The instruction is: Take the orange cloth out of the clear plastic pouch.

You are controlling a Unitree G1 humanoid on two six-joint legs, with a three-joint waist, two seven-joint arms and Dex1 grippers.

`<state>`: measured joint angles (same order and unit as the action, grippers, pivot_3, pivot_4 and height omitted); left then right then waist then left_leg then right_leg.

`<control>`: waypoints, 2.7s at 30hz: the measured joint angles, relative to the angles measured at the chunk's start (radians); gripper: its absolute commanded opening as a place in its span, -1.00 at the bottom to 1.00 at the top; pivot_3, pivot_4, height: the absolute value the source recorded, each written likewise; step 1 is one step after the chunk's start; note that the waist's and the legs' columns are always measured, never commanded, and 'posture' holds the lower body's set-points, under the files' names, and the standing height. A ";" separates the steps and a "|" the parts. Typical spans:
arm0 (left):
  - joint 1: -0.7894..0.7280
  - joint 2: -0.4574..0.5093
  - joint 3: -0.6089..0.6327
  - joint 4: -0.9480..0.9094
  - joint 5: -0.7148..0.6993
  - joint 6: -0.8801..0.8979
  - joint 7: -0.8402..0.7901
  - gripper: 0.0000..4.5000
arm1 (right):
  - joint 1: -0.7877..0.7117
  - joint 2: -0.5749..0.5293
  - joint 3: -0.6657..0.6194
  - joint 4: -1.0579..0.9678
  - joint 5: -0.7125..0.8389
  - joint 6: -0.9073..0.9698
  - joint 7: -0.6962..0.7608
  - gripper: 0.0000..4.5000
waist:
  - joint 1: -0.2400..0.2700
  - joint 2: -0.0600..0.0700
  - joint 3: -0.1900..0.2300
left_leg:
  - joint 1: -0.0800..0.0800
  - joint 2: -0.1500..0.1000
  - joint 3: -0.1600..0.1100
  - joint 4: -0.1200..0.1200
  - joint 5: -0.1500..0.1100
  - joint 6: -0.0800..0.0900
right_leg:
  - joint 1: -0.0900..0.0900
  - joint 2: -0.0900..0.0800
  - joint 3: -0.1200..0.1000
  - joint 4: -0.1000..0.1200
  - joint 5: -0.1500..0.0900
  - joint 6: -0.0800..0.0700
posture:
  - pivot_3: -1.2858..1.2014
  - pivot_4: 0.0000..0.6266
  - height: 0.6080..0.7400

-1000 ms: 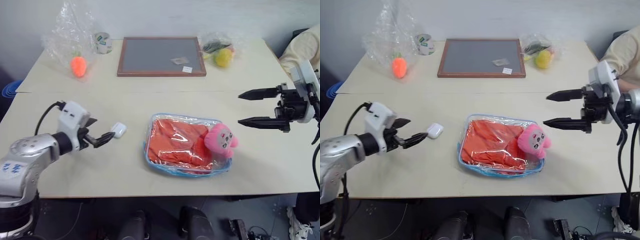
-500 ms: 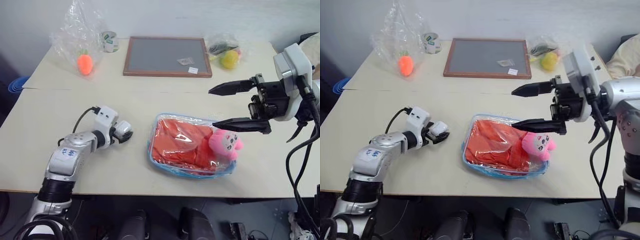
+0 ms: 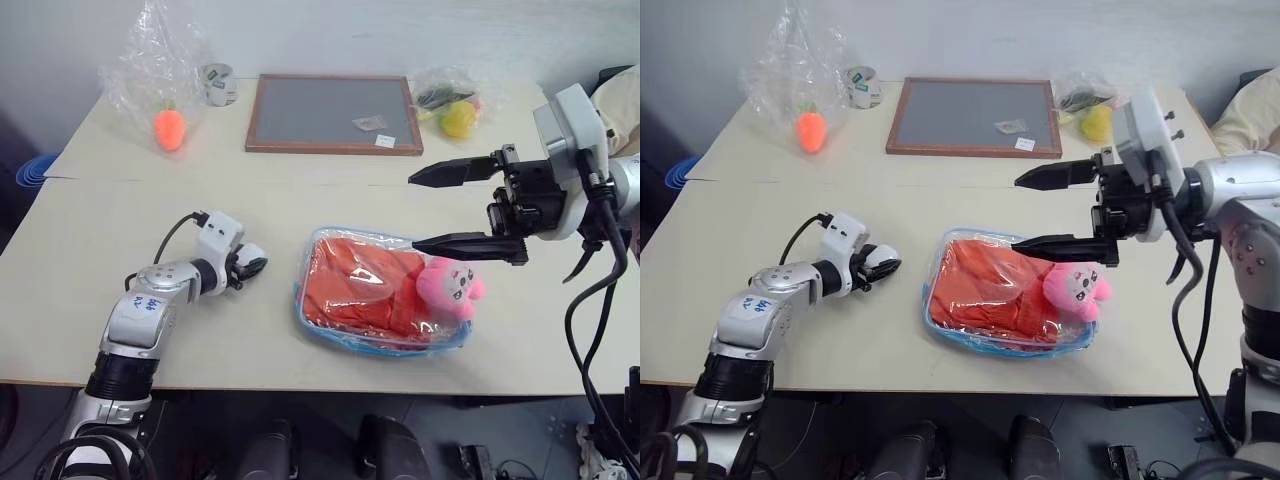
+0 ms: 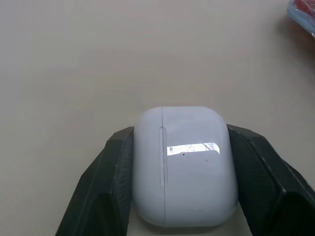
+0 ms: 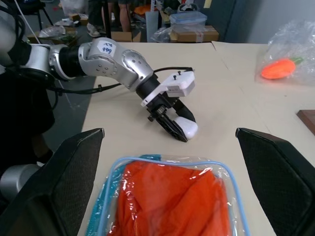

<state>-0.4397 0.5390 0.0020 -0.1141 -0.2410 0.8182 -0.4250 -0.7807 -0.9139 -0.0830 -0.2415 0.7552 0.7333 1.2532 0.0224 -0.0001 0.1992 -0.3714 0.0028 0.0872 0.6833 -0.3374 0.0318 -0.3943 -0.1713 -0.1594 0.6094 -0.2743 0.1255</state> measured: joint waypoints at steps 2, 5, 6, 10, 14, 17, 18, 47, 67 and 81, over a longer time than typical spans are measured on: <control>0.024 -0.010 0.038 -0.033 -0.011 0.034 0.018 0.05 | 0.000 0.004 0.009 0.015 -0.017 -0.016 0.001 1.00 | -0.004 0.000 0.000 | 0.000 0.001 0.000 0.000 0.000 0.000 | 0.000 0.001 0.000 0.000 0.000 0.000 | 0.03 -0.52 1.00; 0.077 -0.008 0.123 -0.070 -0.026 0.069 0.047 0.05 | -0.018 0.016 0.040 0.041 -0.059 -0.053 0.000 1.00 | -0.013 0.000 0.000 | 0.000 0.003 0.001 0.000 0.000 -0.001 | 0.000 0.002 0.001 -0.001 0.000 0.000 | 0.03 -0.52 1.00; 0.104 -0.006 0.175 -0.078 -0.030 0.078 0.061 0.05 | -0.023 0.026 0.047 0.055 -0.075 -0.064 -0.001 1.00 | -0.020 0.000 0.000 | 0.000 0.003 0.001 0.000 -0.001 -0.001 | 0.000 0.003 0.001 -0.001 0.000 0.000 | 0.03 -0.52 1.00; 0.228 0.055 0.407 -0.057 -0.016 0.073 0.133 0.05 | -0.035 0.055 0.079 0.093 -0.108 -0.093 0.009 1.00 | -0.032 0.000 0.000 | 0.000 0.007 0.002 -0.001 -0.002 -0.003 | -0.001 0.006 0.001 -0.001 0.000 -0.001 | 0.03 -0.52 1.00; 0.341 0.100 0.631 0.025 0.011 0.017 0.193 0.05 | -0.069 0.098 0.109 0.125 -0.127 -0.110 0.027 1.00 | -0.027 -0.001 0.000 | 0.000 0.007 0.003 -0.001 -0.003 -0.002 | -0.002 0.006 0.002 -0.002 0.000 -0.001 | 0.03 -0.52 1.00; 0.390 0.102 0.732 0.079 0.010 -0.023 0.213 0.05 | -0.098 0.129 0.131 0.149 -0.142 -0.124 0.042 1.00 | -0.015 -0.002 -0.001 | 0.000 0.007 0.002 0.000 -0.003 -0.002 | -0.001 0.005 0.001 -0.002 0.000 -0.002 | 0.03 -0.52 1.00; 0.401 0.101 0.750 0.093 0.010 -0.034 0.217 0.05 | -0.107 0.136 0.141 0.157 -0.148 -0.126 0.047 1.00 | -0.009 -0.002 -0.001 | 0.000 0.007 0.002 0.000 -0.003 -0.002 | -0.001 0.004 0.001 -0.002 0.000 -0.002 | 0.03 -0.52 1.00; 0.572 0.554 0.706 -0.467 -0.359 -0.061 -0.432 0.99 | 0.013 -0.020 0.141 0.205 -0.241 -0.165 0.170 1.00 | -0.024 0.001 0.001 | -0.001 0.010 0.007 -0.001 -0.008 -0.004 | -0.004 0.007 0.002 -0.006 0.000 -0.004 | 0.03 -0.52 1.00; -0.181 0.326 -0.328 -0.039 0.057 -0.767 -0.906 0.99 | 0.418 -0.206 -0.117 0.026 -0.213 -0.156 0.134 1.00 | -0.016 0.003 0.002 | -0.003 0.010 0.018 0.001 -0.008 -0.005 | -0.006 0.015 0.004 -0.007 0.000 -0.004 | 0.03 -0.52 1.00; -0.265 0.095 -0.455 0.250 0.284 -1.108 -0.892 0.17 | 0.522 -0.220 -0.209 -0.077 -0.156 -0.084 0.079 1.00 | 0.003 0.002 0.002 | -0.004 0.010 0.007 0.007 -0.008 -0.004 | -0.004 0.016 0.003 -0.005 0.001 -0.004 | 0.03 -0.52 1.00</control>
<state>-0.7052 0.6343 -0.4531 0.1355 0.0428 -0.2900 -1.3166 -0.2582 -1.1342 -0.2915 -0.3181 0.5993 0.6498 1.3325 0.0251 0.0021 0.2010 -0.3750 0.0131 0.0941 0.6902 -0.3456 0.0278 -0.3979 -0.1556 -0.1563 0.6040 -0.2734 0.1210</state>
